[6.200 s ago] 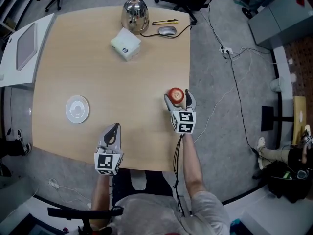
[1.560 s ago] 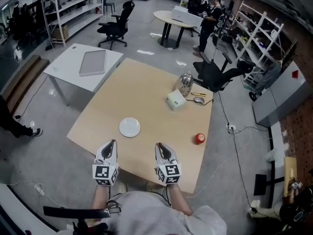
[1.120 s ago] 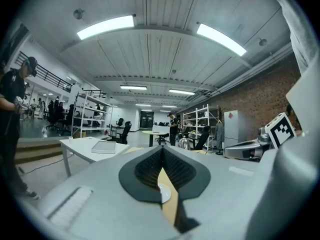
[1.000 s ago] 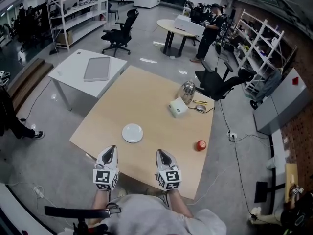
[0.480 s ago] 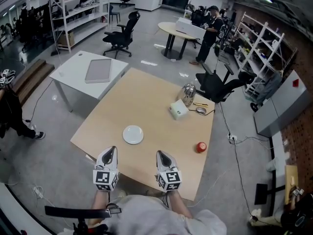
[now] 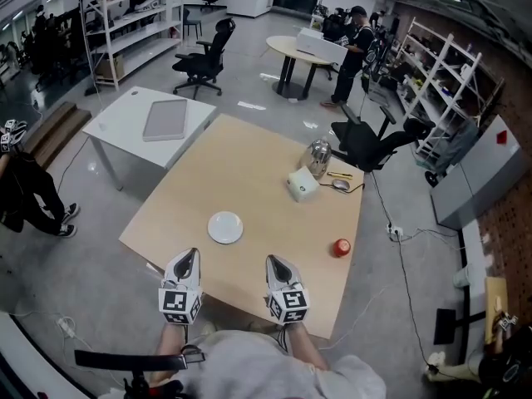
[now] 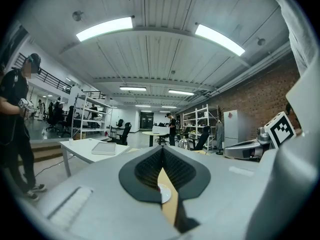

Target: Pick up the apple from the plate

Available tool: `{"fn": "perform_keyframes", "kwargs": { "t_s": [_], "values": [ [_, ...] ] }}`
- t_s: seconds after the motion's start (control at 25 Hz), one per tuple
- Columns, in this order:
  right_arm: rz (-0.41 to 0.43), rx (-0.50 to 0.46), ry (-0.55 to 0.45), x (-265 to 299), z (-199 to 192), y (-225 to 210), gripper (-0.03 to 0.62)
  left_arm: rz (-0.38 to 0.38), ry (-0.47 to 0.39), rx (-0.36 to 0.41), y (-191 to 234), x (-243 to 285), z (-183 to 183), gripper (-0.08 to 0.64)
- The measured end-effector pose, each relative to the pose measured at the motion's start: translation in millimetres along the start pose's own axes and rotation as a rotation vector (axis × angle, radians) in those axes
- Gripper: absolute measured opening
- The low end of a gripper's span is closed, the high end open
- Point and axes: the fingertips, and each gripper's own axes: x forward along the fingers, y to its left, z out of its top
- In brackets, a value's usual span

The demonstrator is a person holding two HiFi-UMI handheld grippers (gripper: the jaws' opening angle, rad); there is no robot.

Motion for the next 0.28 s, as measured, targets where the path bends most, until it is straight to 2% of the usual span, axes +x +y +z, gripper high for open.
{"fn": "perform_keyframes", "kwargs": {
  "t_s": [0.28],
  "values": [
    [0.003, 0.004, 0.002, 1.3, 3.2, 3.0, 0.006, 0.000, 0.006, 0.002, 3.2, -1.3, 2.9, 0.020]
  ]
}}
